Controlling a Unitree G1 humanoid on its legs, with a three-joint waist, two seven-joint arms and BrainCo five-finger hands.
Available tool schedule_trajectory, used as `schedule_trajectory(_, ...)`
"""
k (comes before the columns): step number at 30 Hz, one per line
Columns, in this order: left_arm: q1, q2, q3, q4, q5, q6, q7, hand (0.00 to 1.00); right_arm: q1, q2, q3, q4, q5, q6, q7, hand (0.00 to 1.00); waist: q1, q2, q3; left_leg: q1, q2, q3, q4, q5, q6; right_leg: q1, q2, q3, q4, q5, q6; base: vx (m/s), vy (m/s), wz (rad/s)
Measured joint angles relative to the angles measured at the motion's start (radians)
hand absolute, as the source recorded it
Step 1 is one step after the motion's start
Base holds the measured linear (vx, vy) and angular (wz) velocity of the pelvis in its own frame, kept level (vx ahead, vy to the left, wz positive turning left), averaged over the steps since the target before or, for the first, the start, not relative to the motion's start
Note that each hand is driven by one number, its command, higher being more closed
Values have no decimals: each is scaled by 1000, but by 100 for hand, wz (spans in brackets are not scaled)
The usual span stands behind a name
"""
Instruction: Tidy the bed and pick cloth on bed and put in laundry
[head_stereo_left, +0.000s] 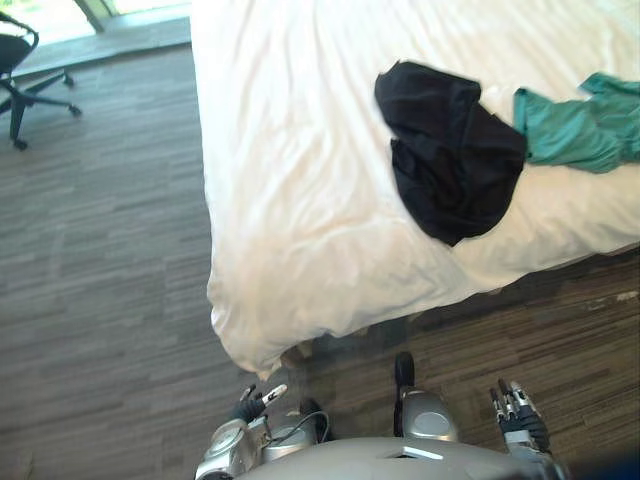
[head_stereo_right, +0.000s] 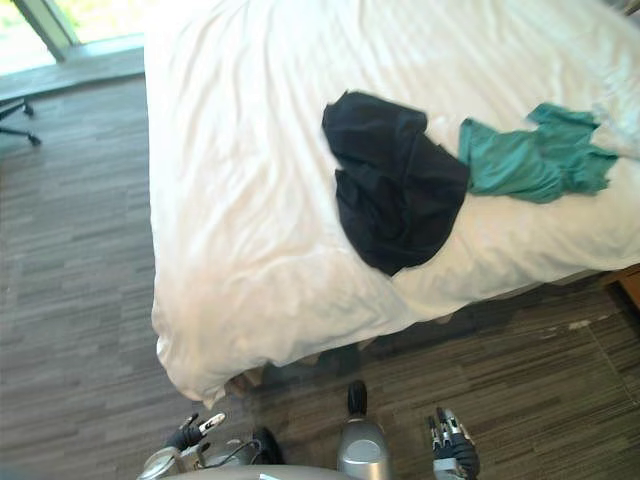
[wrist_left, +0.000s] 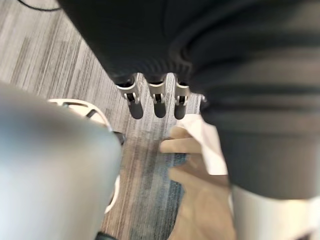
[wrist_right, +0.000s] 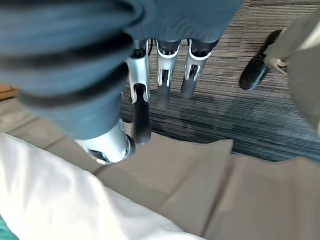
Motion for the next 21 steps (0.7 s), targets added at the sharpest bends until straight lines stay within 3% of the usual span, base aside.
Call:
schedule_trajectory(2, 0, 4, 5, 8, 7, 10, 4, 0, -4, 0, 5, 34, -93, -11, -10, 0, 5, -6, -19, 8, -1, -13, 46, -11, -3, -1, 13, 47, -10, 7, -4, 49, -18, -78)
schedule_trajectory(4, -4, 3, 35, 5, 1, 5, 2, 0, -9, -19, 47, 69, -166, -25, -18, 0, 35, -24, -24, -22, 5, -167, 171, -38, 40, -12, 28, 140, 1, 14, -7, 45, -58, -136)
schedule_trajectory(5, 2, 2, 41, 8, -40, 4, 4, 0, -17, -51, 87, 75, -192, -26, -18, 0, 56, -23, -25, -35, -2, -293, 241, -98, 65, -18, 48, 207, 9, 13, -7, -2, -8, -167)
schedule_trajectory(7, 34, -15, 25, 19, -176, 3, 24, 0, -39, -104, 137, 77, -227, -45, -21, 0, 76, 23, -47, 1, -9, -452, 242, -182, 58, -22, 104, 313, -6, 34, -1, -53, 131, -190)
schedule_trajectory(9, 30, -15, -11, 28, -244, 1, 29, 0, -47, -128, 168, 71, -250, -82, -39, 0, 52, 40, -57, 31, -3, -442, 195, -237, 42, -32, 126, 343, -18, 62, 26, -107, 179, -89)
schedule_trajectory(12, 9, 15, -27, 28, -249, -13, 46, 0, -37, -77, 222, 62, -244, -124, -60, 0, 48, -14, -47, 28, -41, -377, 193, -239, 50, -78, 104, 400, 1, 83, 37, -135, 107, -59)
schedule_trajectory(14, 15, 24, -26, 29, -238, -19, 48, 0, -9, -41, 254, 35, -239, -151, -62, 0, 47, -42, -48, 32, -51, -336, 193, -240, 56, -103, 102, 402, 22, 72, 12, -77, 38, -67)
schedule_trajectory(15, 16, 23, -26, 29, -231, -27, 49, 0, 11, -27, 271, 13, -238, -164, -63, 0, 49, -41, -48, 46, -47, -298, 179, -236, 61, -121, 97, 333, 38, 43, -47, -2, 37, -86)
schedule_trajectory(16, 19, 7, -27, 31, -227, -27, 57, 0, 20, -21, 287, -12, -241, -165, -65, 0, 50, -17, -34, 78, -30, -250, 151, -228, 62, -137, 101, 240, 86, 6, -97, 49, 45, -103)
schedule_trajectory(18, 24, 4, -27, 49, -209, -27, 67, 0, 30, -14, 318, -25, -247, -166, -65, 0, 39, 5, -30, 115, -16, -214, 124, -222, 54, -156, 118, 151, 226, 0, -94, 123, 22, -78)
schedule_trajectory(19, 26, 3, -28, 50, -196, -25, 69, 0, 43, -9, 332, -28, -256, -166, -65, 0, 36, 9, -26, 138, -20, -192, 107, -219, 48, -155, 123, 121, 235, -21, -69, 135, -2, -55)
schedule_trajectory(21, 29, 0, -41, 50, -191, -16, 68, 0, 62, -1, 327, -42, -257, -167, -74, 0, 23, 15, -23, 155, -26, -175, 88, -204, 40, -156, 137, 126, 235, -15, -54, 144, 2, -40)
